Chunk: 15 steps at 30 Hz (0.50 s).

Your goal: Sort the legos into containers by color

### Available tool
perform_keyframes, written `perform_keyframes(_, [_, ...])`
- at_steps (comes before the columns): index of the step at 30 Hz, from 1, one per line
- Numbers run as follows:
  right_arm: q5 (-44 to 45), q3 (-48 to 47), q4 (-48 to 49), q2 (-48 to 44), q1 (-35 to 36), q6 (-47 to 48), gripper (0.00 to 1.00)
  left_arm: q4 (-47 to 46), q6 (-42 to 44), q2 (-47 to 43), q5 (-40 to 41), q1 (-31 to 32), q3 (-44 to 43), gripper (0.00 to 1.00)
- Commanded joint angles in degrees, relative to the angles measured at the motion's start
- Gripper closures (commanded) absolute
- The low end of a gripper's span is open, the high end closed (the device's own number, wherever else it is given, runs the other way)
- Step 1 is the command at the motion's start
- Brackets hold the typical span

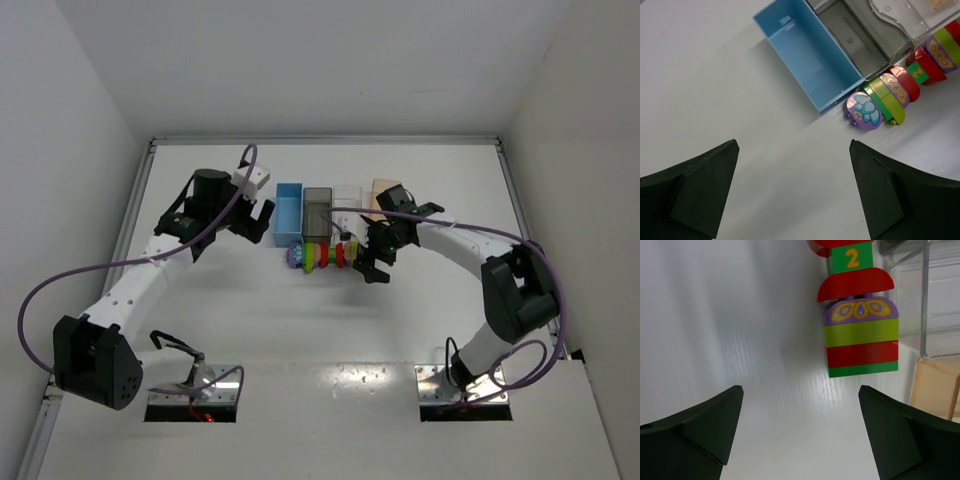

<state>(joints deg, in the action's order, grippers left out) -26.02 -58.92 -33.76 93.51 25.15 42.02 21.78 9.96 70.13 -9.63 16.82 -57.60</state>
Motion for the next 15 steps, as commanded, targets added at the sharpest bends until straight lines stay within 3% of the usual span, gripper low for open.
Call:
perform_keyframes(1, [3.69,-0.32,5.45,1.49,1.65,2.62,0.00,-1.74,-1.52,-0.52,-0.30,-1.43,-2.68,0.00])
perform_keyframes(15, [6.25,-4.19,8.45,9.22,2.19,4.03,0.00,-2.27,-2.57,1.06,-0.83,-1.97,-1.64,0.00])
